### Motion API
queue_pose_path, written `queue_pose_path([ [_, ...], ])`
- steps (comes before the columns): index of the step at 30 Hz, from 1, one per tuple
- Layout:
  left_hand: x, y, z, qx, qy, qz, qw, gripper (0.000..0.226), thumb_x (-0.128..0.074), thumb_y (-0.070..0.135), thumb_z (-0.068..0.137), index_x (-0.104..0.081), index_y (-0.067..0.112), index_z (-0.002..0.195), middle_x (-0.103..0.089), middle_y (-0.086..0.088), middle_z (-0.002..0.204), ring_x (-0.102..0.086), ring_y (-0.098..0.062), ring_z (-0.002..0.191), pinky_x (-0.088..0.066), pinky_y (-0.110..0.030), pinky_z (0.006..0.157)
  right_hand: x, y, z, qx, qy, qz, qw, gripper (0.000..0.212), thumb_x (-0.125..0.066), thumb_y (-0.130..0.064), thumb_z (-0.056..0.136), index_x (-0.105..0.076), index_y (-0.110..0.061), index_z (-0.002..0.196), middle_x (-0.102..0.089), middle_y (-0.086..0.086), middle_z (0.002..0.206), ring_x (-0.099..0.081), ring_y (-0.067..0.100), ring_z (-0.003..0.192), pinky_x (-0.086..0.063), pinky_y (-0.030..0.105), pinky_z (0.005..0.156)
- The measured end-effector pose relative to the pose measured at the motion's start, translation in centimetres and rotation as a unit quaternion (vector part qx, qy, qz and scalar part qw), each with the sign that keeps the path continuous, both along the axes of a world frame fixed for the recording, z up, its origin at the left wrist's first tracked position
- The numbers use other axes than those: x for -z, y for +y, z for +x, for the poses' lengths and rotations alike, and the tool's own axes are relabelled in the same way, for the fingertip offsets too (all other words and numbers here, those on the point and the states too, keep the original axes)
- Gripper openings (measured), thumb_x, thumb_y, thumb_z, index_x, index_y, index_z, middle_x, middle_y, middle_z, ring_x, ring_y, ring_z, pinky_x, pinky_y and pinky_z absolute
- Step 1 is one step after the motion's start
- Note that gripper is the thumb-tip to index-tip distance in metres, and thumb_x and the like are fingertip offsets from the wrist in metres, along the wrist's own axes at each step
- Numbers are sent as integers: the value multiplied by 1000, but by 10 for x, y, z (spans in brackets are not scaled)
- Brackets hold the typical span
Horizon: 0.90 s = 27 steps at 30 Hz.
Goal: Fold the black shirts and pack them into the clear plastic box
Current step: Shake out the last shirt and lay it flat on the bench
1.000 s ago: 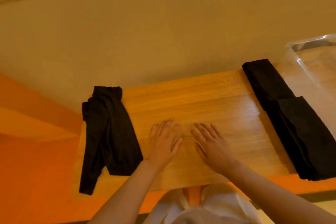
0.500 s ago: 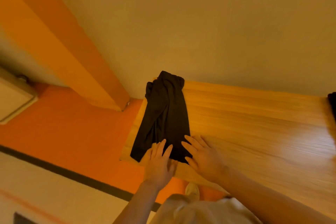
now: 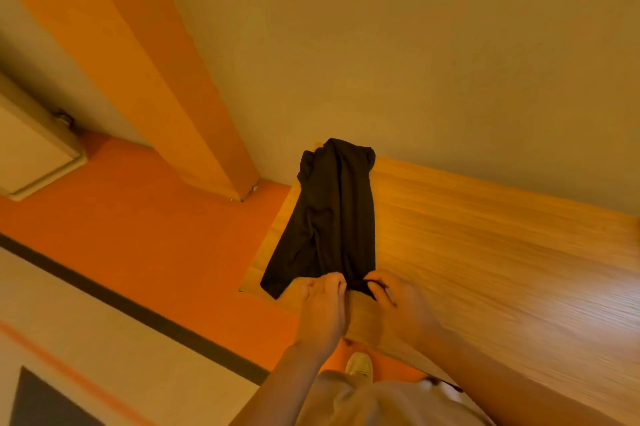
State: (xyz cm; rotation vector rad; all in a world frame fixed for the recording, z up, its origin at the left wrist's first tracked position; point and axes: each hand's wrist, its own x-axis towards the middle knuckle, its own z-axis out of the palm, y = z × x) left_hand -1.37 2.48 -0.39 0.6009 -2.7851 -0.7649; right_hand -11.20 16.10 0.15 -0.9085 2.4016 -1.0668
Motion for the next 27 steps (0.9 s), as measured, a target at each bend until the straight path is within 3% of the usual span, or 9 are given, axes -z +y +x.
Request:
queue_pose_path([
  [2, -12, 1, -11, 1, 11, 44, 999, 53, -5, 56, 96, -46, 22, 100, -44, 9, 73, -47, -16, 66, -36, -26, 65, -17, -4, -5, 34, -20, -68, 997, 18, -52, -15, 98, -59, -25, 110, -60, -15, 98, -57, -6, 89, -43, 9, 75],
  [5, -28, -6, -26, 27, 85, 78, 993, 30, -33, 55, 98, -40, 27, 107, -46, 14, 76, -49, -8, 57, -33, -21, 47, -42, -11, -18, 91, 6, -143, 985, 15, -50, -13, 98, -55, -25, 106, -58, -11, 94, -57, 0, 86, -45, 15, 71],
  [7, -35, -12, -33, 55, 97, 54, 992, 35, -47, 53, 93, -49, 23, 112, -49, 16, 81, -52, -6, 60, -38, -19, 49, -58, -13, -29, 118, 10, -172, 978, 13, -48, -14, 98, -57, -21, 104, -59, -7, 94, -58, 4, 85, -48, 22, 71],
  [9, -39, -20, -34, 69, 117, 12, 991, 31, -46, 44, 93, -60, 21, 109, -59, 13, 88, -58, -4, 70, -47, -21, 55, -74, -11, -41, 124, 14, -190, 974, 13, -49, -14, 98, -59, -20, 103, -61, -7, 94, -59, 4, 86, -48, 19, 71],
  [14, -39, -54, -30, -40, 120, -29, 992, 26, -52, 24, 88, -66, 13, 106, -63, -1, 94, -60, -18, 76, -39, -24, 57, -91, 8, -61, 98, 27, -173, 980, 18, -51, -14, 97, -62, -26, 105, -62, -15, 97, -56, -6, 93, -43, 9, 75],
  [18, -44, -90, -15, -128, 97, -72, 984, 15, -60, 13, 89, -68, 9, 101, -65, -6, 89, -61, -26, 72, -41, -29, 57, -105, 24, -70, 161, 26, -209, 964, 19, -51, -10, 97, -63, -24, 103, -61, -18, 94, -54, -16, 88, -39, 2, 73],
  [21, -55, -110, -8, -161, 80, -72, 981, 17, -60, 10, 91, -66, 7, 106, -66, -9, 89, -62, -29, 74, -47, -34, 56, -113, 31, -78, 190, 28, -218, 957, 17, -50, -13, 99, -64, -23, 101, -62, -17, 92, -55, -15, 85, -38, 2, 70],
  [25, -71, -121, -17, -243, 76, -22, 967, 23, -49, 13, 97, -59, 7, 118, -66, -15, 85, -54, -27, 61, -34, -27, 46, -119, 30, -86, 218, 38, -222, 950, 16, -46, -18, 101, -61, -23, 101, -58, -18, 89, -54, -16, 81, -39, 3, 64],
  [27, -79, -127, -23, -270, 77, -6, 960, 25, -47, 16, 99, -59, 8, 119, -66, -15, 87, -53, -26, 60, -35, -29, 46, -123, 30, -94, 237, 54, -222, 944, 15, -46, -20, 101, -60, -22, 102, -58, -19, 89, -53, -17, 80, -39, 3, 64],
])
